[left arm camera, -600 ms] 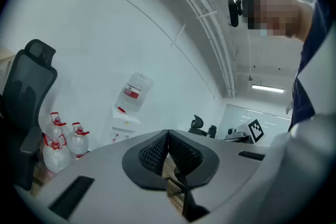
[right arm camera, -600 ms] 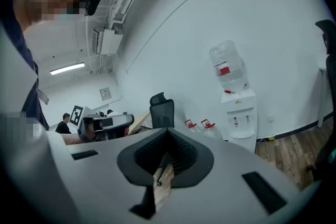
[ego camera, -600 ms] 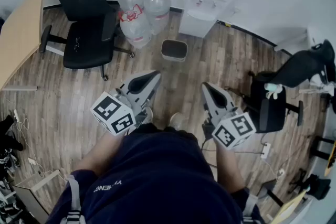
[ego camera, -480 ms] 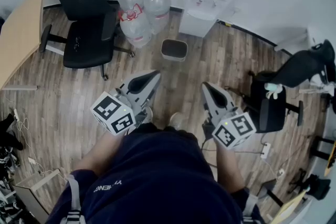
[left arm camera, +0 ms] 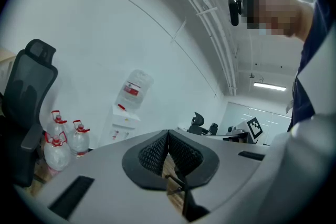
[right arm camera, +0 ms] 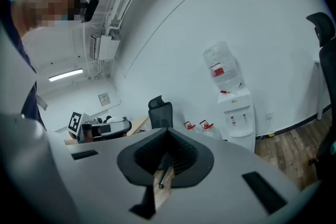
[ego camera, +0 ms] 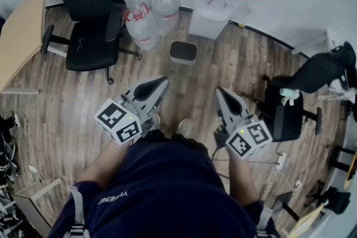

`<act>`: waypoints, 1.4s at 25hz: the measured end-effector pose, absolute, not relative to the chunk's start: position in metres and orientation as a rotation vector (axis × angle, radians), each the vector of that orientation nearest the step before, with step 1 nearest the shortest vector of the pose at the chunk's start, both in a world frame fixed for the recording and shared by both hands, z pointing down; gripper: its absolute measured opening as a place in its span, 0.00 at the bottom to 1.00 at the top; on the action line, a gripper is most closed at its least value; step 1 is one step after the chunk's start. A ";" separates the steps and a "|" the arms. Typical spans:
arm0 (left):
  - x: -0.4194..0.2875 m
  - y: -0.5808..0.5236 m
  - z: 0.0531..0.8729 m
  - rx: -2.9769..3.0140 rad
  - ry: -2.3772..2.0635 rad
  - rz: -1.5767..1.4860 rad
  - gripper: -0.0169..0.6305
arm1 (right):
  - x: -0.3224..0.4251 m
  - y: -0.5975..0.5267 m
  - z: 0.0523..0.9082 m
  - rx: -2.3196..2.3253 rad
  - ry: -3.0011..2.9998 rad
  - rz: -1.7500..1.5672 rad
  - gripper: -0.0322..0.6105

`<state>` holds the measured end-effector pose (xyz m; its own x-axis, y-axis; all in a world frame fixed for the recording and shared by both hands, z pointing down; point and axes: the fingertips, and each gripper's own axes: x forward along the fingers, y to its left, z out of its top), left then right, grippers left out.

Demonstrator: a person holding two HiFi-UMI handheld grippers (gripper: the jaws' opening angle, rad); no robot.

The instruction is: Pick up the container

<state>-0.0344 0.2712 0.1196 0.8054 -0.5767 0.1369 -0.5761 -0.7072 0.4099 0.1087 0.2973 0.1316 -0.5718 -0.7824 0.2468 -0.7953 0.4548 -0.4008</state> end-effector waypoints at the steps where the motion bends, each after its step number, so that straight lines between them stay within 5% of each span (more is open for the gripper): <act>1: -0.032 0.273 0.120 2.552 -0.865 0.001 0.07 | 0.112 0.299 0.133 1.437 -2.657 0.758 0.07; 19: 0.008 0.295 0.118 2.542 -1.007 -0.002 0.06 | 0.171 0.317 0.134 1.337 -2.726 0.775 0.07; 35: 0.004 0.190 0.152 2.509 -0.985 -0.001 0.07 | 0.176 0.216 0.171 1.363 -2.628 0.814 0.07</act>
